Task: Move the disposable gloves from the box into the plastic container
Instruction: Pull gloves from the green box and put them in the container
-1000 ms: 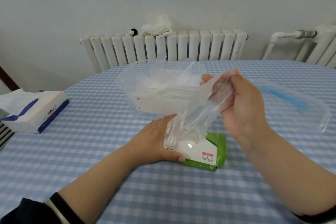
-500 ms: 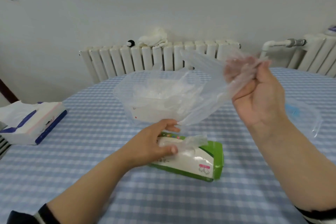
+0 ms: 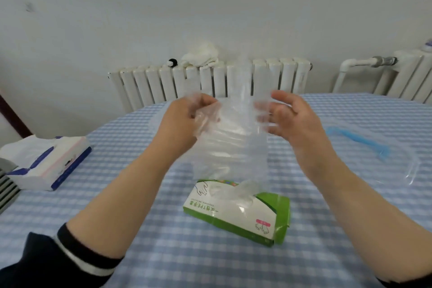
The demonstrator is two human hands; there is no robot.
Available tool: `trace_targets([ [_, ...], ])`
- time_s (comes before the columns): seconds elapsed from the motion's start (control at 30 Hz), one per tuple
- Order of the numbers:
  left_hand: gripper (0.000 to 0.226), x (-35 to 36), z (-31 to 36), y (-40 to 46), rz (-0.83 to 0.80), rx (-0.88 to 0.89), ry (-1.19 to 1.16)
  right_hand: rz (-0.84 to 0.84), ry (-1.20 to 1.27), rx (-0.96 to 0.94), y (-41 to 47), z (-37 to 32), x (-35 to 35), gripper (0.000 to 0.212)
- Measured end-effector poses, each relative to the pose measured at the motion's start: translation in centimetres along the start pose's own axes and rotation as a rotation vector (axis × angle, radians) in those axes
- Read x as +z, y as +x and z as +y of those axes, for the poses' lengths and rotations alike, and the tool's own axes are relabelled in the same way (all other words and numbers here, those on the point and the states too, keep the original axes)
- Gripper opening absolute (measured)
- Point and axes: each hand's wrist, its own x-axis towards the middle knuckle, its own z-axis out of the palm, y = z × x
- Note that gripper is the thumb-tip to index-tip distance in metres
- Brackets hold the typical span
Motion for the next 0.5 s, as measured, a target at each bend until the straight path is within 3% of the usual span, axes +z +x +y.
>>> trace_targets([
  [0.1,0.011,-1.1,1.4,0.8,-0.192,0.127,0.285,-0.225,-0.378,0.004,-0.2,-0.2,0.0,0.092],
  [0.2,0.007,-0.7,2.6,1.3,-0.255,0.22,0.407,-0.241,-0.27,0.066,-0.7,0.5,1.1,0.085],
  [0.27,0.013,0.0,2.4,1.5,-0.15,0.278,0.363,-0.125,-0.054,0.077,-0.8,1.0,2.0,0.061],
  [0.37,0.057,0.7,0.7,1.3,0.219,0.295,0.155,0.121,0.145,0.021,-0.8,1.1,2.4,0.04],
  [0.43,0.07,1.3,0.2,0.4,0.344,0.115,-0.053,0.251,0.272,-0.025,-0.7,1.3,2.0,0.037],
  [0.5,0.076,2.0,-0.3,-0.5,0.302,-0.135,-0.204,0.339,0.337,-0.052,-0.7,1.5,1.8,0.038],
])
